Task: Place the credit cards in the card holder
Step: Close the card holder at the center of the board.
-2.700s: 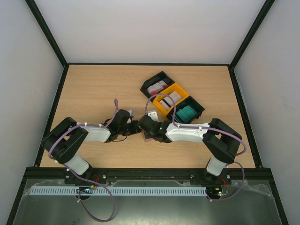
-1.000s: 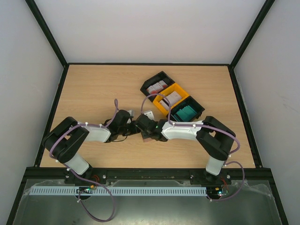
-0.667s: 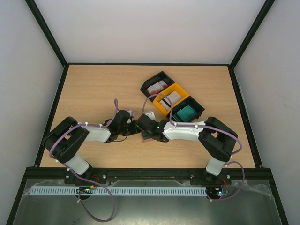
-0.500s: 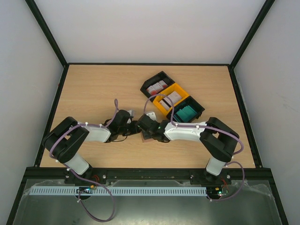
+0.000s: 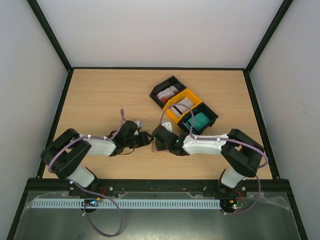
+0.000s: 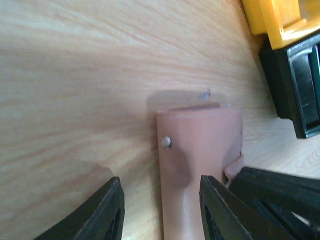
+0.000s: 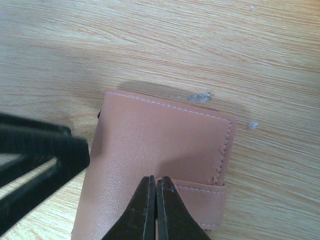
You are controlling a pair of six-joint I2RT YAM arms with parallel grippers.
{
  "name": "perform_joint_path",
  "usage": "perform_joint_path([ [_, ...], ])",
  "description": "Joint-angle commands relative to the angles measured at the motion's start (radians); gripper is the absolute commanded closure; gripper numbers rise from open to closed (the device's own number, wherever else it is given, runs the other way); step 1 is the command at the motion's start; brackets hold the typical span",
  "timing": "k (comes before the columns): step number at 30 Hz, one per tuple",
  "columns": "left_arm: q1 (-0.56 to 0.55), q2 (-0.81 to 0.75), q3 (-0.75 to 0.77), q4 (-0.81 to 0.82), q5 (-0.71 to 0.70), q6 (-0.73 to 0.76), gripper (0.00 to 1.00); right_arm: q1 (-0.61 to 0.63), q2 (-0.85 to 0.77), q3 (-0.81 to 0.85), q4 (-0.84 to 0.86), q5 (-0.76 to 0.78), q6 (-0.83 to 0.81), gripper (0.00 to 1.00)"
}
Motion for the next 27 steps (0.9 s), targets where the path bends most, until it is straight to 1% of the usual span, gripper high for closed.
perform_joint_path([
  [1,-0.051,-0.02,-0.058,-0.07,0.0,-0.052,0.55,-0.003,-0.025,-0.069,0.057,-0.006,0.046,0.98],
  [4,-0.101,-0.015,-0.068,-0.055,-0.011,-0.087,0.56,-0.003,-0.032,-0.108,0.098,-0.023,0.063,0.98],
  [7,-0.133,0.021,-0.053,-0.041,-0.017,-0.102,0.57,-0.003,-0.038,-0.139,0.126,-0.04,0.079,0.98],
  [11,-0.146,0.076,-0.03,-0.033,-0.029,-0.114,0.63,-0.003,-0.057,-0.178,0.152,-0.055,0.094,0.98],
  [17,-0.16,0.104,-0.021,-0.056,-0.072,-0.132,0.72,-0.004,-0.084,-0.236,0.186,-0.08,0.112,0.98],
  [24,-0.165,0.109,-0.019,-0.087,-0.107,-0.134,0.73,-0.004,-0.12,-0.308,0.258,-0.073,0.156,0.98],
  [27,-0.164,0.108,-0.019,-0.087,-0.106,-0.128,0.73,-0.023,-0.128,-0.317,0.284,-0.054,0.163,0.98],
])
